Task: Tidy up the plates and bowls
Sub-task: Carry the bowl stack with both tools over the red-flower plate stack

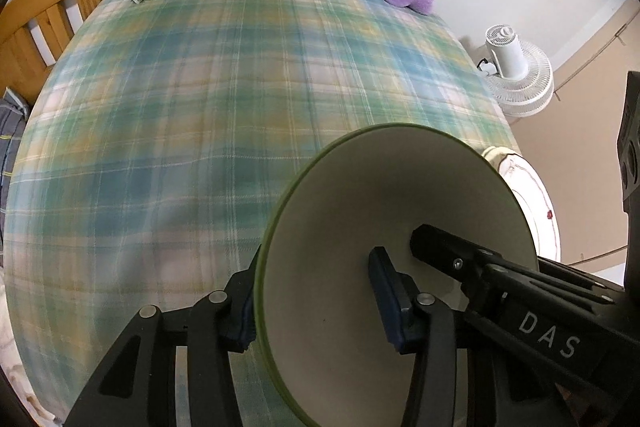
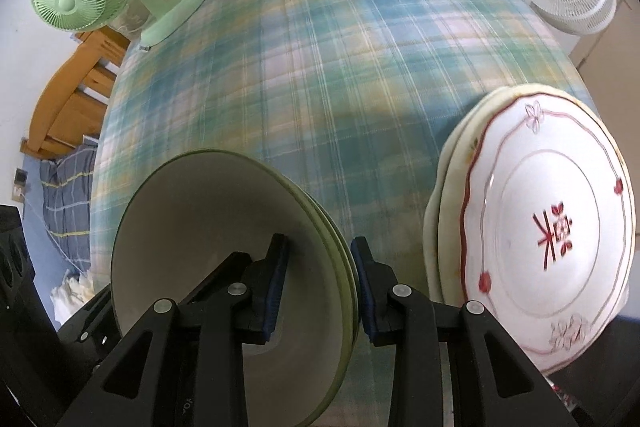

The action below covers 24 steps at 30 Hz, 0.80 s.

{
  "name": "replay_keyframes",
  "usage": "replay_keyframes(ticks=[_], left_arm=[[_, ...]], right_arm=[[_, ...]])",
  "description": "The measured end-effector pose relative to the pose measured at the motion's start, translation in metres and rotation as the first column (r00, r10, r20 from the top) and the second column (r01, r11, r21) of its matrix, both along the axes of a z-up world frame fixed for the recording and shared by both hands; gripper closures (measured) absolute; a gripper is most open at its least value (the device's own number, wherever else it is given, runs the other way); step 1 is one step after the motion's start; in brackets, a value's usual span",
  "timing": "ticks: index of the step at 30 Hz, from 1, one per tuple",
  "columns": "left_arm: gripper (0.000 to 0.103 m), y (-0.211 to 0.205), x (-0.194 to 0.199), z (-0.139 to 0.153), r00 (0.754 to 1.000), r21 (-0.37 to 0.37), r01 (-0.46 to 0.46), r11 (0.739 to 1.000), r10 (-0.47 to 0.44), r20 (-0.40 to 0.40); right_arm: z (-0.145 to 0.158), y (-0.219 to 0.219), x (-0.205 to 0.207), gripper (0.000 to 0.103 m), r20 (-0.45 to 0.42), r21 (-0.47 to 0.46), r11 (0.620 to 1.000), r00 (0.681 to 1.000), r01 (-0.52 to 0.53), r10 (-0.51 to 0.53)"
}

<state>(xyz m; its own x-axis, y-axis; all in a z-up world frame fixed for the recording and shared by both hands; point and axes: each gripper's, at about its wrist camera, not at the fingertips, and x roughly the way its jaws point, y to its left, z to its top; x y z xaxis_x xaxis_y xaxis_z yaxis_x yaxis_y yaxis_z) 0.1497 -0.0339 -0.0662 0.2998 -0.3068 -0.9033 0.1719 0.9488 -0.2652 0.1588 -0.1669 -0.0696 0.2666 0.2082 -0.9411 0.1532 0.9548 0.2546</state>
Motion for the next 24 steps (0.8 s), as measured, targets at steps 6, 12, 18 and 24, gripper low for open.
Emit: replay_keyframes(ticks=[6,12,18,24], left_arm=[[0.056,-0.001,-0.008,0.015,1.000,-0.010,0.023,1.000,-0.023,0.015],[0.056,-0.004,-0.013,0.031,0.998,0.010,0.023,1.000,-0.024,0.058],[0.056,-0.015,-0.021,0.040,0.996,0.040,-0.010,0.999,0.007,0.087],[0.056,-0.038,-0.025,0.050,0.994,0.042,-0.057,0.998,0.053,0.092]], right_arm=[[0.016,0.002,-0.013,0.067,0.017,-0.012,1.000,0.999,0.029,-0.029],[0.033,-0.001,-0.021,0.067,0.053,0.001,0.999,0.998,0.035,-0.035],[0.039,-0.010,-0.021,0.067,0.083,0.031,1.000,0.997,0.007,-0.009],[0.047,-0.029,-0.022,0.067,0.094,0.042,0.998,0.995,-0.045,0.041]])
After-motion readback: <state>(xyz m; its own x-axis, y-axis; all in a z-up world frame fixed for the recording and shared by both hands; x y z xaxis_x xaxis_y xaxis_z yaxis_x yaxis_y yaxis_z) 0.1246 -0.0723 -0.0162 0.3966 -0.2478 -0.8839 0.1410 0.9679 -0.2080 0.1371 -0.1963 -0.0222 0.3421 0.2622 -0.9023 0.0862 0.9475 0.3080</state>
